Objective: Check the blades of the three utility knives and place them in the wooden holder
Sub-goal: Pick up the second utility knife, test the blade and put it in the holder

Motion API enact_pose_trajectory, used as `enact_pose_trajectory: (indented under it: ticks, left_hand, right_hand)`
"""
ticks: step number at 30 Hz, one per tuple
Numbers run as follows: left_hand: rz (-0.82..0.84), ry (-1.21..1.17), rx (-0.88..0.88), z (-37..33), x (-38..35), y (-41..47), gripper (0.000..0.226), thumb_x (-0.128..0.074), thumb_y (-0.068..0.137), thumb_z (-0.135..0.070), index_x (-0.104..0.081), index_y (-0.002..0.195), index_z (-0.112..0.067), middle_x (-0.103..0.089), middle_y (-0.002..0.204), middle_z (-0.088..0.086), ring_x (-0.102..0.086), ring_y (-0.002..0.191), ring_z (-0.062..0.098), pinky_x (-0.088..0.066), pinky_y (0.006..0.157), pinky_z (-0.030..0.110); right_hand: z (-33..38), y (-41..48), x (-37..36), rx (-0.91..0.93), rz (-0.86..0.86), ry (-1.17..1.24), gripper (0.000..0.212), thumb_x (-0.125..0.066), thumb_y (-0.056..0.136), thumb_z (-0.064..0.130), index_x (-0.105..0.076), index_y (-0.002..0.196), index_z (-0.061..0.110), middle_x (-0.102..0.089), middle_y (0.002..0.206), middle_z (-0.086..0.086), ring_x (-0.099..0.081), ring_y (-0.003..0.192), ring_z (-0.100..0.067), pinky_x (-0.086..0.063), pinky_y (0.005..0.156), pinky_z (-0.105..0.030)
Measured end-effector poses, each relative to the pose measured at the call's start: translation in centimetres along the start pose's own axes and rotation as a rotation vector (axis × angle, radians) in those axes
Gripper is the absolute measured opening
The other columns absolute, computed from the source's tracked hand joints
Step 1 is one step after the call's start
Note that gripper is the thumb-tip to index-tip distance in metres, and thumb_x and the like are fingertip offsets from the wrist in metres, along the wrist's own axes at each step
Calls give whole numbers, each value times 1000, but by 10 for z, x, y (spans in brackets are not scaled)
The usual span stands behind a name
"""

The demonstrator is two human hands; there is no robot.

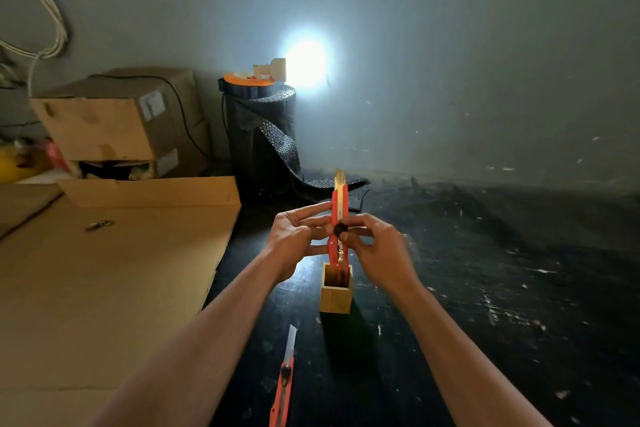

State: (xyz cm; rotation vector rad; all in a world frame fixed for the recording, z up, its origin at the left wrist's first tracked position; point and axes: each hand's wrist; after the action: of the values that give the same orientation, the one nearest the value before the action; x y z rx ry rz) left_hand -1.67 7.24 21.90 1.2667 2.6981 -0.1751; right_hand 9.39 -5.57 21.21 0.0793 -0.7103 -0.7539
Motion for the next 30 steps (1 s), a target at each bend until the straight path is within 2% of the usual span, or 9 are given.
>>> enact_pose_trajectory:
  ticks: [3, 8, 12, 16, 20, 22, 25, 27, 30]
  left_hand:
    - [-13, -1, 7, -2, -1, 3, 41, -67, 90, 11, -72, 123, -12, -83, 98, 3, -81, 87, 20, -65, 63, 34]
    - [-33, 30, -28, -5, -5, 9, 42, -68, 89, 12, -72, 123, -11, -83, 95, 3, -81, 84, 19, -63, 60, 31]
    - [-32, 35, -38, -6, -9, 11, 43, -68, 89, 13, -72, 124, -10, -83, 96, 3, -81, 84, 19, -63, 60, 31]
    - [-35, 45, -57, -7, -11, 12, 43, -68, 89, 12, -71, 126, -10, -82, 95, 1, -81, 84, 18, -63, 59, 29]
    - [-39, 43, -58, -7, -14, 14, 46, -68, 88, 14, -70, 128, -9, -81, 106, 9, -81, 89, 25, -64, 62, 35]
    - [-40, 47, -67, -8, -15, 14, 45, -67, 89, 15, -70, 128, -8, -82, 103, 7, -81, 86, 23, -64, 61, 33]
    - [-37, 60, -79, -13, -15, 13, 44, -66, 90, 14, -70, 127, -9, -83, 94, 0, -81, 82, 19, -63, 58, 30]
    - [-36, 74, -86, -16, -15, 13, 44, -66, 90, 13, -70, 127, -10, -83, 92, -2, -81, 81, 17, -62, 58, 28]
    - [-41, 92, -99, -17, -16, 13, 45, -66, 90, 14, -69, 128, -9, -81, 100, 3, -81, 82, 18, -63, 59, 29]
  right_hand:
    - [-2, -2, 0, 14, 31, -9, 23, -70, 91, 22, -69, 113, 19, -69, 112, 7, -59, 98, -3, -42, 77, -7]
    - [-6, -3, 2, -10, 46, -23, 23, -71, 90, 21, -70, 113, 21, -70, 119, 2, -64, 108, -12, -53, 97, -32]
    - [-6, -5, 3, -30, 34, -16, 27, -72, 90, 21, -67, 117, 23, -69, 122, 2, -63, 111, -14, -54, 99, -37]
    - [-5, -6, 3, -6, 26, -38, 28, -71, 90, 22, -68, 118, 24, -69, 122, 2, -64, 110, -15, -53, 97, -31]
    - [0, -5, 4, -59, -22, 16, 19, -74, 85, 32, -59, 96, 30, -64, 95, 17, -61, 89, -3, -46, 75, -13]
    - [1, -7, 4, -46, -34, 48, 23, -74, 86, 32, -58, 102, 30, -60, 97, 22, -58, 85, 3, -40, 71, -7]
    - [0, -8, 5, 16, -25, 60, 31, -73, 89, 23, -61, 116, 31, -58, 106, 23, -58, 89, 5, -46, 74, -6]
    - [1, -7, 5, 22, -20, 47, 27, -72, 89, 20, -61, 108, 35, -59, 107, 20, -59, 90, 1, -46, 76, -8]
    - [4, -4, 4, -18, -44, 37, 21, -74, 86, 29, -56, 97, 34, -60, 96, 24, -59, 83, 5, -41, 71, -7]
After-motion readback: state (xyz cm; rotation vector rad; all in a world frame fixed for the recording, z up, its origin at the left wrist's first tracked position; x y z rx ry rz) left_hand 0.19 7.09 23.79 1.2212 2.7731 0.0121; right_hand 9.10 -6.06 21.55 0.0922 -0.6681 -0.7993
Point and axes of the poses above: each hand's wrist, its own y-axis towards the middle knuckle, its own x-axis out of the back of the hand, z = x × y
